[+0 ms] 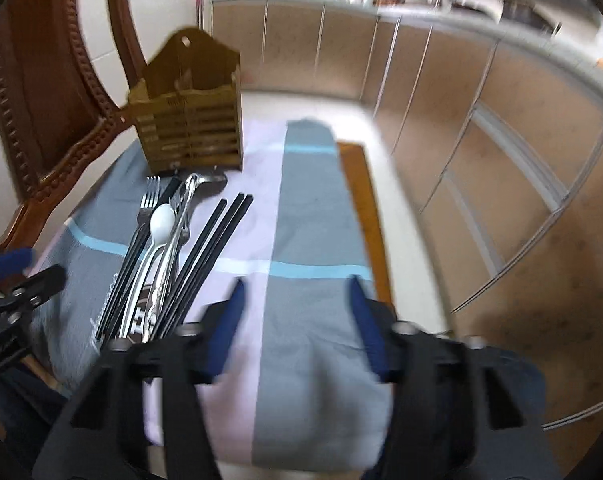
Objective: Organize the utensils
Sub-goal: 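Close the left gripper on a metal fork while the right gripper approaches the black chopsticks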
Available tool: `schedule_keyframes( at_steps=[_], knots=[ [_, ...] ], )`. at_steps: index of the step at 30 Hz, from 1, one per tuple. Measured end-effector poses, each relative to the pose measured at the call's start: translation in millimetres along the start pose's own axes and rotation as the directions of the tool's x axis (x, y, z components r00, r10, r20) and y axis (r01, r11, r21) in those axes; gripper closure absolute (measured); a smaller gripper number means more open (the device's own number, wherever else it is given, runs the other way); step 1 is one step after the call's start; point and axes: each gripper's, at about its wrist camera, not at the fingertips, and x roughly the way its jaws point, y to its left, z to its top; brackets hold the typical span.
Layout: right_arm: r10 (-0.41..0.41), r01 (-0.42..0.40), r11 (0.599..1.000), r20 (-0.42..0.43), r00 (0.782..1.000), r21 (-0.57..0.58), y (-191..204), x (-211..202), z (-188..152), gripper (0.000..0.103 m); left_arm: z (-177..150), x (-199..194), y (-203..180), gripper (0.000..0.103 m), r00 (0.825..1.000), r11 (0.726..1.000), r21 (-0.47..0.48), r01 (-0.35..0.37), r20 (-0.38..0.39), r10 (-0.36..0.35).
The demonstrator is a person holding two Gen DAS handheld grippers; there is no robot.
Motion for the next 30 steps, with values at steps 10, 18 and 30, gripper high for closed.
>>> schedule_keyframes(
  at_steps=[10, 18, 30],
  knots=[
    [0.082, -0.082, 0.997, -0.130, 0.988, 0.006, -0.8, 90.1, 62.2, 0.072, 82.7, 112.1, 19.6, 0.066, 0.989, 1.000, 0.009, 0.017, -0.146, -0.015],
    [0.120, -0.117, 0.993, -0.168, 0.979, 0.022, -0.1, 126.4, 75.8, 0.071, 98.8, 154.6, 30.0, 0.054, 0.981, 0.999, -0.045, 0.008, -0.194, -0.016],
    [0.162, -0.152, 0.986, -0.196, 0.967, 0.065, -3.5, 145.9, 82.6, 0.071, 93.8, 109.3, 38.6, 0.081, 0.991, 0.990, -0.117, 0.074, -0.099, -0.085]
  ],
)
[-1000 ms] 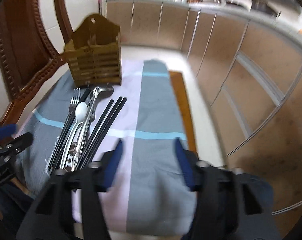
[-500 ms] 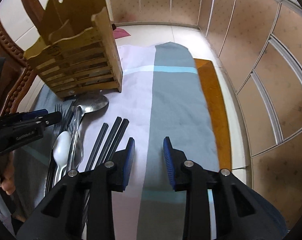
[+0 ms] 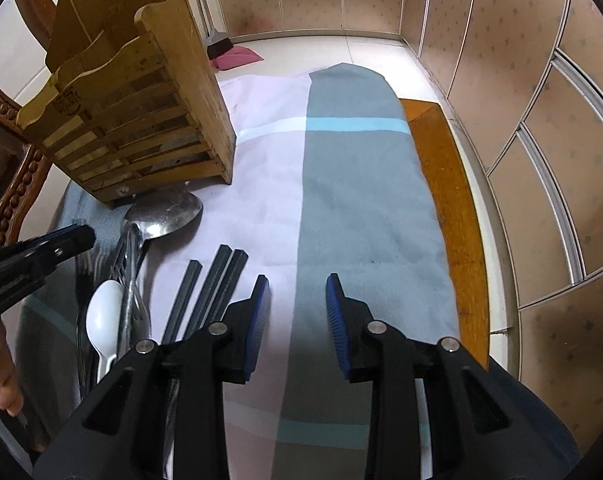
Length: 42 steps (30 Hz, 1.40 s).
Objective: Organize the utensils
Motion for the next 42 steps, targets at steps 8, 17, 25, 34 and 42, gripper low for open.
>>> schedule_keyframes(
  at_steps=[8, 17, 25, 34, 42],
  knots=[
    [0.030, -0.030, 1.000, -0.064, 0.997, 0.009, 17.4, 22.2, 21.3, 0.071, -10.8, -33.5, -0.3, 0.081, 0.996, 0.999, 0.037, -0.003, 0.092, 0.000],
    [0.068, -0.064, 0.997, -0.145, 0.987, 0.031, 24.8, 29.2, 37.2, 0.071, -11.8, -67.3, 1.3, 0.081, 0.986, 0.999, 0.032, 0.043, 0.160, -0.048],
    [0.067, -0.065, 0.998, -0.154, 0.986, 0.013, 37.2, 27.6, 41.5, 0.102, -16.1, -95.3, 2.9, 0.082, 0.971, 0.997, 0.038, 0.072, 0.227, -0.079],
    [0.035, -0.037, 0.999, -0.084, 0.996, -0.018, 39.7, -1.7, 36.9, 0.102, -25.2, -131.0, -0.3, 0.081, 0.950, 0.987, 0.073, 0.141, 0.269, -0.156],
    [0.006, -0.002, 1.000, -0.105, 0.994, 0.030, 36.6, -1.0, 21.3, 0.086, -34.6, -154.3, -4.4, 0.082, 0.946, 0.988, 0.084, 0.131, 0.287, -0.150]
  ],
)
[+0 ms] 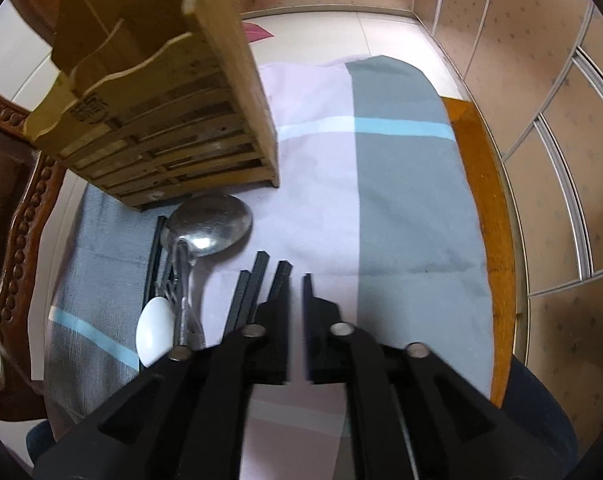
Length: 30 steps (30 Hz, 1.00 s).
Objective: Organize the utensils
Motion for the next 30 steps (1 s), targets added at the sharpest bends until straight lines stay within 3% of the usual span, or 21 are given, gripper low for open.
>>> schedule_keyframes(
  at_steps=[4, 12, 13, 16, 23, 30],
  knots=[
    [0.025, -0.025, 1.000, -0.020, 0.999, 0.018, 2.7, 7.8, 4.3, 0.083, -6.1, -14.0, -3.5, 0.082, 1.000, 1.000, 0.001, -0.020, -0.001, 0.020],
    [-0.078, 0.076, 0.996, -0.049, 0.996, -0.050, 20.7, 33.1, 14.2, 0.084, -17.1, -35.9, 3.9, 0.084, 0.998, 0.997, -0.049, -0.054, 0.018, 0.055],
    [-0.083, 0.080, 0.995, -0.052, 0.995, -0.064, 22.4, 33.7, 14.3, 0.090, -18.3, -37.1, 4.9, 0.084, 0.998, 0.997, -0.055, -0.060, 0.019, 0.062],
    [-0.051, 0.048, 0.998, -0.059, 0.997, -0.042, 18.8, 30.2, 12.9, 0.092, -20.5, -41.0, 6.0, 0.084, 0.998, 0.996, -0.064, -0.066, 0.020, 0.067],
    [-0.013, 0.017, 0.997, 0.061, 0.998, -0.073, 14.0, -22.4, 0.4, 0.093, -23.9, -50.6, 0.8, 0.084, 0.997, 0.996, -0.061, -0.068, 0.023, 0.070],
    [0.088, -0.059, 0.987, 0.196, 0.977, -0.146, 17.7, -89.3, -21.4, 0.093, -26.3, -55.2, -7.8, 0.085, 0.995, 0.993, -0.069, -0.096, 0.033, 0.098]
  ],
)
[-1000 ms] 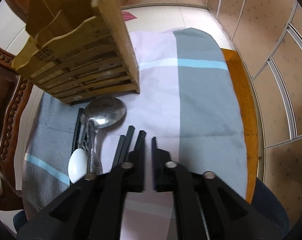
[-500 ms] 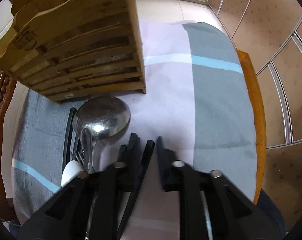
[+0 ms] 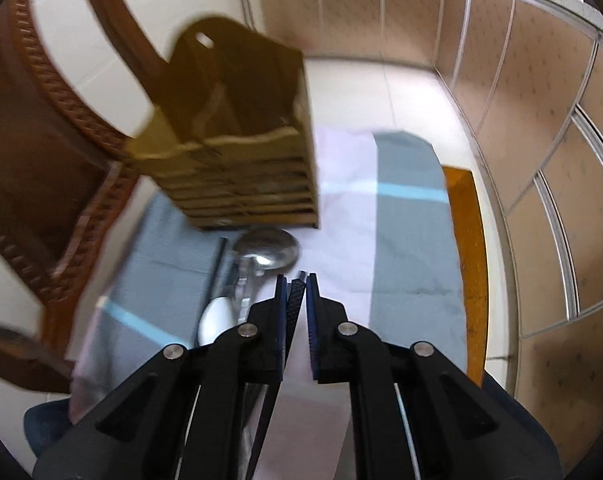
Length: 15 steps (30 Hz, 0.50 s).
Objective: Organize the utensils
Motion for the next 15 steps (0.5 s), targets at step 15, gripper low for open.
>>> schedule_keyframes(
  at_steps=[15],
  knots=[
    [-0.039, 0.037, 0.999, 0.092, 0.995, 0.032, -24.7, -42.0, -6.4, 0.093, 17.4, 2.5, -21.1, 0.096, 0.996, 0.996, 0.026, -0.086, 0.011, 0.086]
  ],
)
